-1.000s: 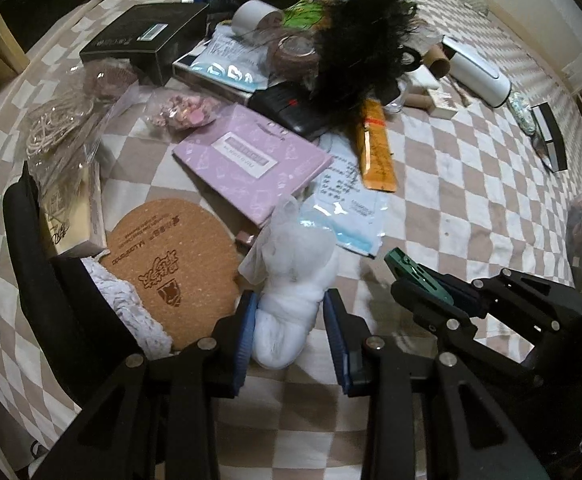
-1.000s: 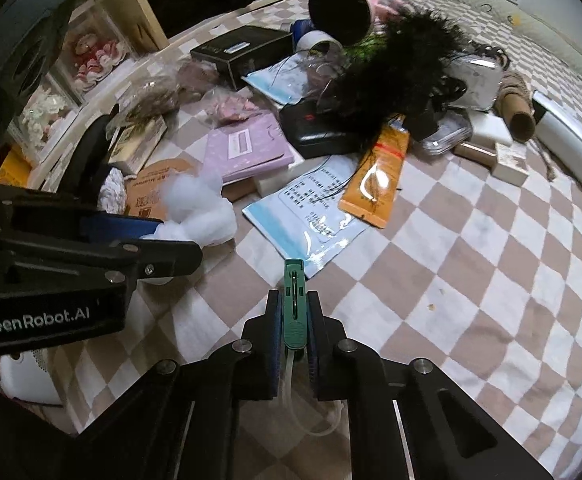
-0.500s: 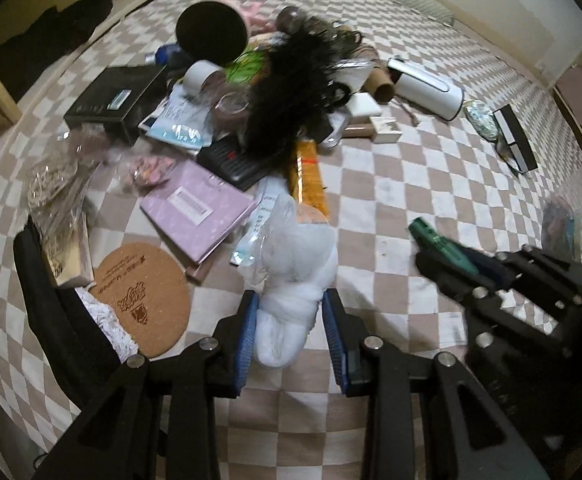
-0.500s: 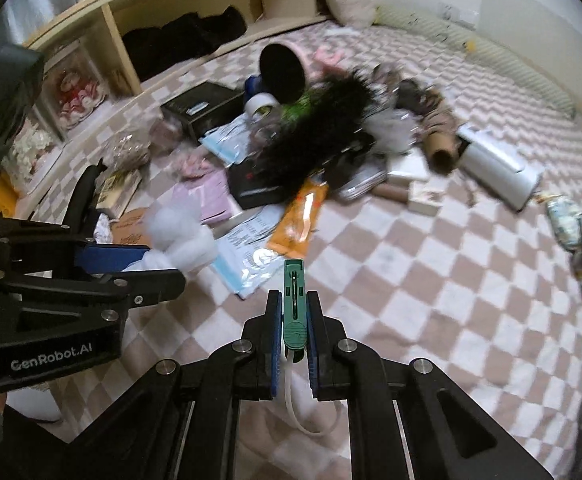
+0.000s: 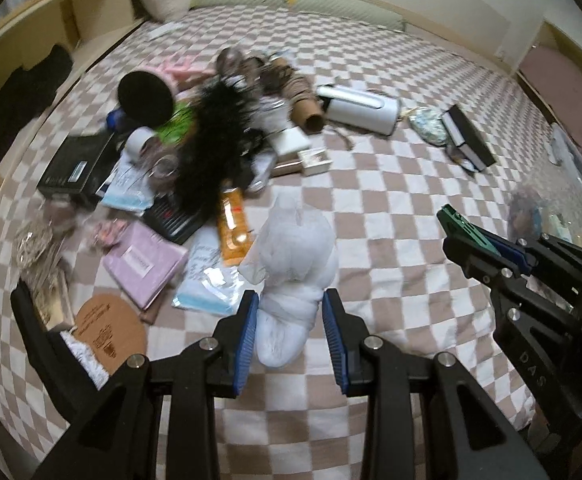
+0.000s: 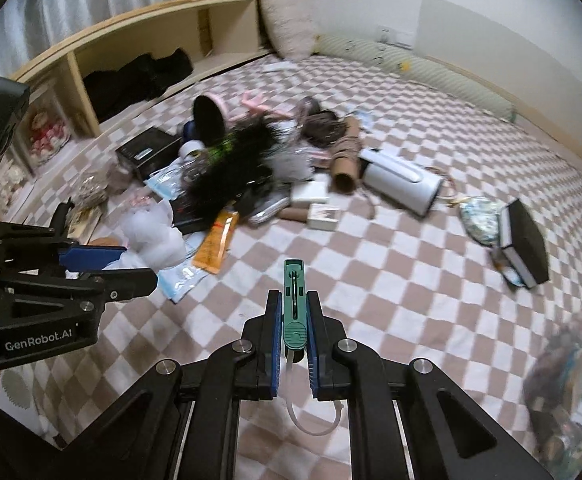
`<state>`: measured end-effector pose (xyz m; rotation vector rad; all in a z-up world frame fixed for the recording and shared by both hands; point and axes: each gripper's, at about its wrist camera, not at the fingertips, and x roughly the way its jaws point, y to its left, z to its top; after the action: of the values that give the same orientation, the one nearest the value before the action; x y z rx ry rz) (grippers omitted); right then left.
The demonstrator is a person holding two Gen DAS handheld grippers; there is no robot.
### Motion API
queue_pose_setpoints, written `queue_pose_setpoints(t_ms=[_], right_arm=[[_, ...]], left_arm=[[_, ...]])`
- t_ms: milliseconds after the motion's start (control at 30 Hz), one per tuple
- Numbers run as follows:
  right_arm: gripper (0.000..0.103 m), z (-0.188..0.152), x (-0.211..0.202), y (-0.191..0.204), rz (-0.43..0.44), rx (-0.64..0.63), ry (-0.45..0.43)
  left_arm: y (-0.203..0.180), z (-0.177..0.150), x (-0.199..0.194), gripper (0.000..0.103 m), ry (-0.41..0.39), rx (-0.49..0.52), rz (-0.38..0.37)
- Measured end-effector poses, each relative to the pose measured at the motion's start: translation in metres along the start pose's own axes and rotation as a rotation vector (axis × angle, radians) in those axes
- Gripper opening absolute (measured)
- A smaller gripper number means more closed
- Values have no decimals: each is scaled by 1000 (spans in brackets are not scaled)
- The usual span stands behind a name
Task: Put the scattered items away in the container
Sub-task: 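Carry the white fluffy item and green clip over to the clear container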
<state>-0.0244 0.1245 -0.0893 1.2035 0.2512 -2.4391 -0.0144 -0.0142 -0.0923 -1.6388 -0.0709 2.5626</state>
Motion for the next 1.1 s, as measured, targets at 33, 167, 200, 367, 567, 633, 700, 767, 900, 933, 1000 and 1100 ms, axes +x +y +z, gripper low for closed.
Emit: queue_pose_setpoints(t_ms=[33, 167, 200, 367, 567, 633, 700, 767, 900, 933, 1000, 1100], right_arm=[[11, 0, -3, -4, -6, 5, -4], [11, -1, -18, -21, -40, 24, -26], [11, 0, -22, -25, -49, 30, -31], [11, -2, -41, -46, -91, 55, -59], [11, -6, -65, -78, -148, 95, -78], [11, -9, -74, -91, -169, 114, -84], [11, -11, -82, -104, -190, 134, -90], [12, -14, -91, -117, -211, 152, -95], [11, -18, -106, -141, -252, 179, -106], [11, -19, -111, -146, -263, 184, -110], [12, -19, -120, -158, -281, 193, -118], [12, -19, -136, -176, -309, 212, -135]], left_arm=[[-6, 2, -1, 32, -5, 7, -5], [-26, 8, -5, 32, -25, 35, -17], [-31, 10, -5, 32, -31, 42, -20], [-60, 19, -9, 32, -53, 84, -41], [-99, 33, -13, 32, -84, 134, -78], [-113, 38, -15, 32, -97, 156, -86], [-128, 44, -18, 32, -112, 178, -94], [-142, 50, -20, 32, -126, 201, -102], [-170, 62, -26, 32, -155, 246, -119], [-177, 65, -27, 32, -162, 257, -123], [-192, 71, -30, 32, -177, 279, -131], [-211, 82, -33, 33, -196, 306, -144]])
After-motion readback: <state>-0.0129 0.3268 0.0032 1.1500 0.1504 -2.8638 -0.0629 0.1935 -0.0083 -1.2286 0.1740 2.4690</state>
